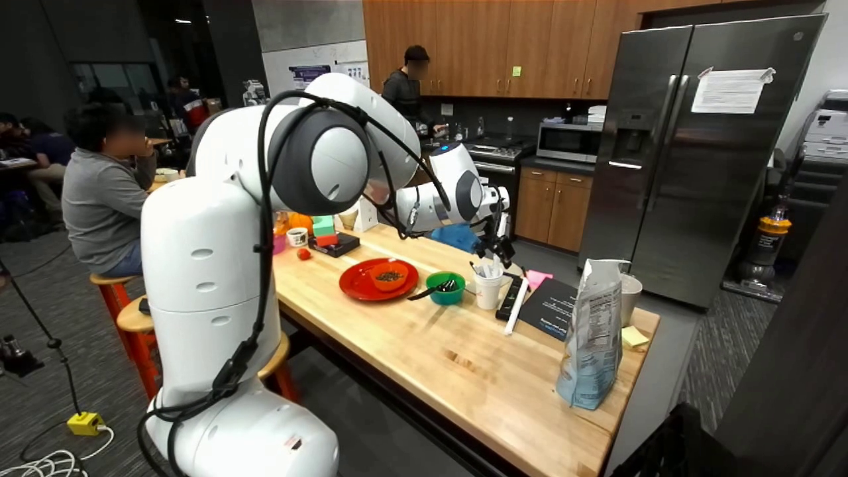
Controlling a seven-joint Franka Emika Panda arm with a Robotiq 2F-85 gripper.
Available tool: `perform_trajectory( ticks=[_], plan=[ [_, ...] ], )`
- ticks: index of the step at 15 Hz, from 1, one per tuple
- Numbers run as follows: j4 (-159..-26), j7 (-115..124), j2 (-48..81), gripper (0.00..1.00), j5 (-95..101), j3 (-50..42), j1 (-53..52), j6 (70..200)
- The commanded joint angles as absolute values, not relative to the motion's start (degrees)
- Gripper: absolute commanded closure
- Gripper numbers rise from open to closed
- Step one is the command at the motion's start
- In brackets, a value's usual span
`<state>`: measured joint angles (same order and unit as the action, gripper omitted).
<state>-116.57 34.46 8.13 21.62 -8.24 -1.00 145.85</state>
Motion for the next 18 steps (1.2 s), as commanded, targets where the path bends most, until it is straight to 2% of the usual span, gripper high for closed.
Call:
perform_trajectory(
  ticks=[1, 18],
  plan=[
    [-116.1, 33.2, 8.4, 0.00, 21.3, -7.8, -0.6, 142.5],
    [-115.8, 35.2, 9.5, 0.00, 26.7, -9.3, -1.2, 144.3]
  ],
)
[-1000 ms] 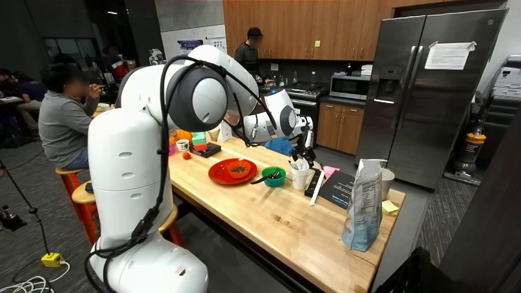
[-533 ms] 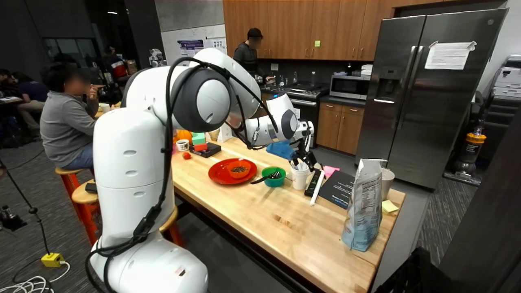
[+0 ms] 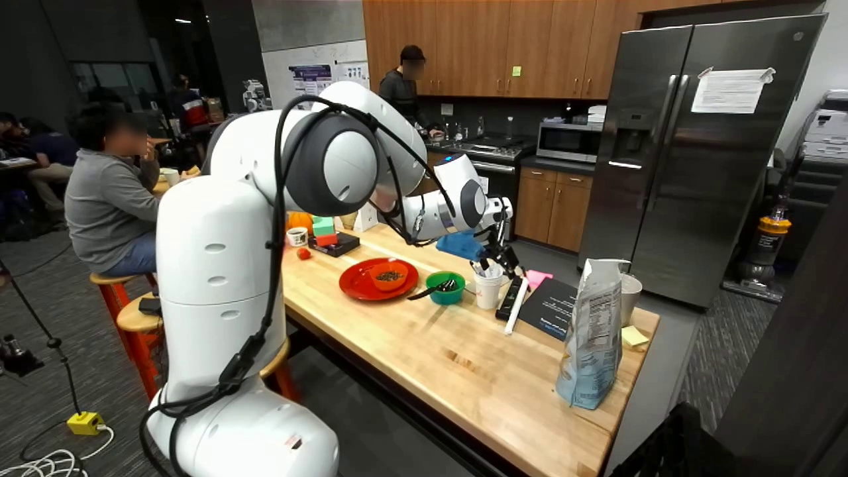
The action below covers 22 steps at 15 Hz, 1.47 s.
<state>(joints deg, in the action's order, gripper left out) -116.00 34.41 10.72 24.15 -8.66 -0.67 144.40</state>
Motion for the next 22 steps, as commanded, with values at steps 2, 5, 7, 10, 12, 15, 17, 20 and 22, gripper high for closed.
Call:
perform_trajectory(
  ticks=[2, 5, 7, 10, 12, 15, 17, 20, 22],
  plan=[
    [-115.7, 35.2, 8.8, 0.00, 27.9, -9.1, -1.4, 144.1],
    [-116.0, 32.6, 6.6, 0.00, 26.2, -7.5, -1.7, 144.6],
    [-116.2, 30.5, 4.7, 0.00, 24.5, -6.0, -1.9, 143.6],
    [-116.7, 26.6, 1.7, 0.00, 21.3, -3.3, -2.5, 141.8],
    [-116.7, 22.8, 0.2, 0.00, 18.0, -1.5, -2.7, 139.3],
    [-116.3, 14.9, -0.9, 0.00, 10.9, 0.9, -2.9, 133.5],
    [-115.9, 9.9, -0.8, 0.00, 7.0, 1.7, -2.8, 129.6],
    [-115.1, 3.3, 0.4, 0.00, 5.6, 1.8, -2.4, 124.3],
    [-114.8, 0.3, 1.8, 0.00, 6.9, 1.4, -1.9, 121.6]
  ],
)
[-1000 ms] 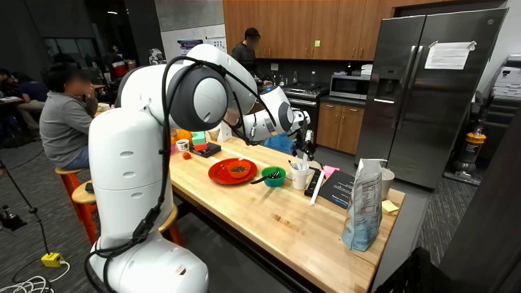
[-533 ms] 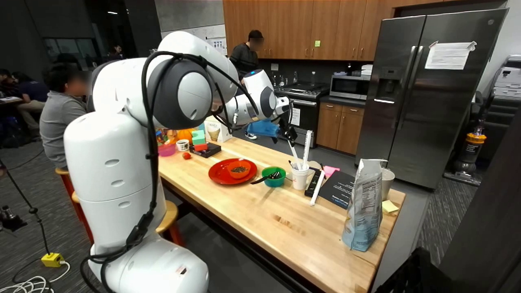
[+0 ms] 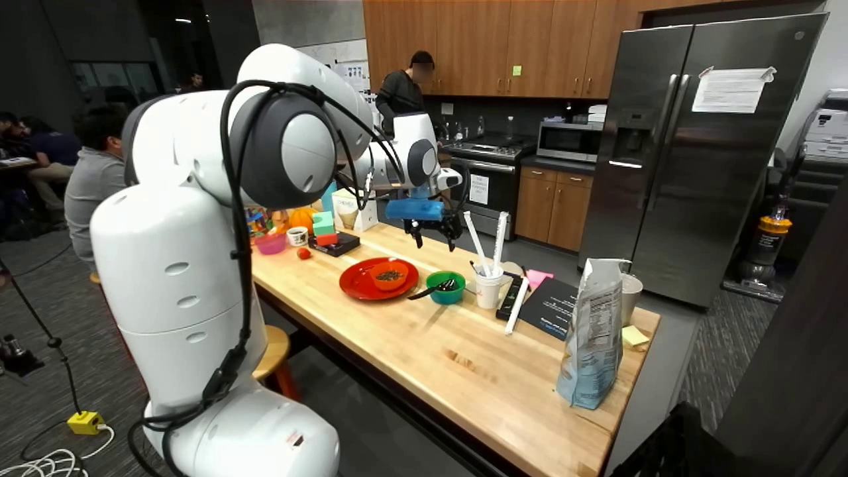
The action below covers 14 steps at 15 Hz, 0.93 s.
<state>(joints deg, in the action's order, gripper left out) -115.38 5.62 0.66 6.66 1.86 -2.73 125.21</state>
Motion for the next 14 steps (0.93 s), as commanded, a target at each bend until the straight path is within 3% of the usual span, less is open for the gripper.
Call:
perform_trajectory(
  ticks=[1, 14],
  plan=[
    [-114.6, -0.9, 2.4, 0.00, 6.8, 1.2, -1.7, 120.6],
    [-112.0, -10.4, 6.0, 0.00, 1.7, 1.4, -0.3, 120.4]
  ],
)
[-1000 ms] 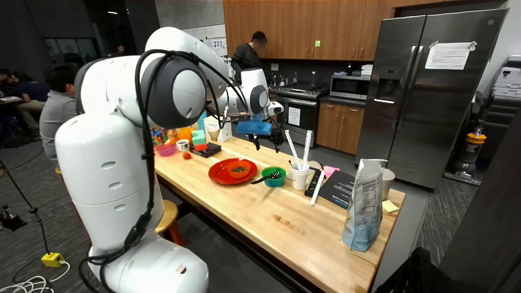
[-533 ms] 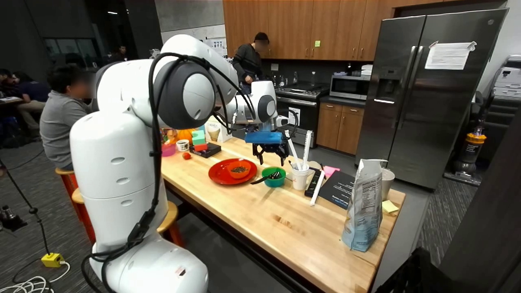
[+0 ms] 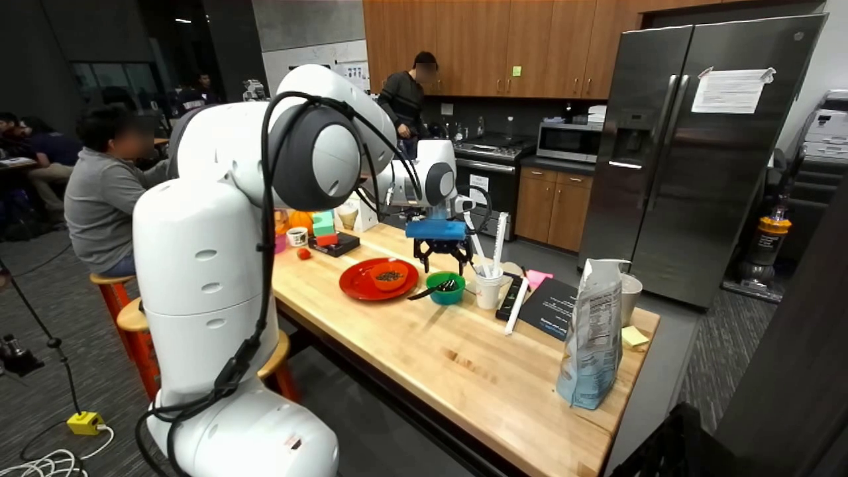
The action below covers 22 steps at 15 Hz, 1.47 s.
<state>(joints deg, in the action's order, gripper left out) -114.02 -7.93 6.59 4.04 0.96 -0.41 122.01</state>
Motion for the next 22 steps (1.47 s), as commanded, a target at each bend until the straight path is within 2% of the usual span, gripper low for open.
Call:
perform_trajectory(
  ticks=[1, 10, 22],
  plan=[
    [-111.4, -10.5, 5.8, 0.00, 1.2, 1.5, -0.4, 119.8],
    [-108.6, -13.9, 8.9, 0.00, -7.0, 2.1, -0.2, 119.3],
    [-106.5, -12.7, 14.5, 0.00, -6.8, 2.5, -0.2, 118.9]
  ],
)
